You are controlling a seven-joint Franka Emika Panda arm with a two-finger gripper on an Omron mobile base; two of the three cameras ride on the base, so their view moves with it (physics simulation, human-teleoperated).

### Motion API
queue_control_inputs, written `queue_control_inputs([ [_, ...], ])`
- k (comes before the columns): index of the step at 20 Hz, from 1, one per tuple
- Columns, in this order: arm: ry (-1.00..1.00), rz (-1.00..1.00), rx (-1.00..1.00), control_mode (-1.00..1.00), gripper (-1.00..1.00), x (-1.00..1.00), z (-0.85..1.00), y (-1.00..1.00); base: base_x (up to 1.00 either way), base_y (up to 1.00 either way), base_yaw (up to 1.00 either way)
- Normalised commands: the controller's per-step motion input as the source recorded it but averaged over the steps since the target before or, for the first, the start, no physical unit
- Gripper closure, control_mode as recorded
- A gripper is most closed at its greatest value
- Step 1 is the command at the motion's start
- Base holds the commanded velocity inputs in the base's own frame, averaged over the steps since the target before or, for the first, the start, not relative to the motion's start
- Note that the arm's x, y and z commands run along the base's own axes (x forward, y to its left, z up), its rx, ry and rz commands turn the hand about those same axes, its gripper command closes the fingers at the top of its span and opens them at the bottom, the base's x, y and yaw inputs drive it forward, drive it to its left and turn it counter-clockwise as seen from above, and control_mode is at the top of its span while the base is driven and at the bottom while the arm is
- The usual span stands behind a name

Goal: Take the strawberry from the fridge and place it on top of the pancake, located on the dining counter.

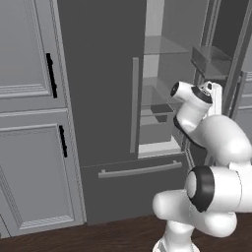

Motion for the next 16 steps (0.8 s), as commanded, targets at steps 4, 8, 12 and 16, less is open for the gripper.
queue_control_inputs([
  [4, 0.04, 0.0, -0.01, -1.0, -1.0, -0.05, 0.0, -0.57, 0.0, 0.0, 0.0],
  [8, 0.01, 0.0, -0.02, -1.0, -1.0, -0.1, 0.0, -0.78, 0.0, 0.0, 0.0],
  [12, -0.07, 0.0, -0.03, -1.0, -1.0, -0.2, 0.0, -0.26, 0.0, 0.0, 0.0],
  [16, -0.03, 0.06, -0.01, -1.0, -1.0, -0.11, 0.0, 0.17, 0.0, 0.0, 0.0],
])
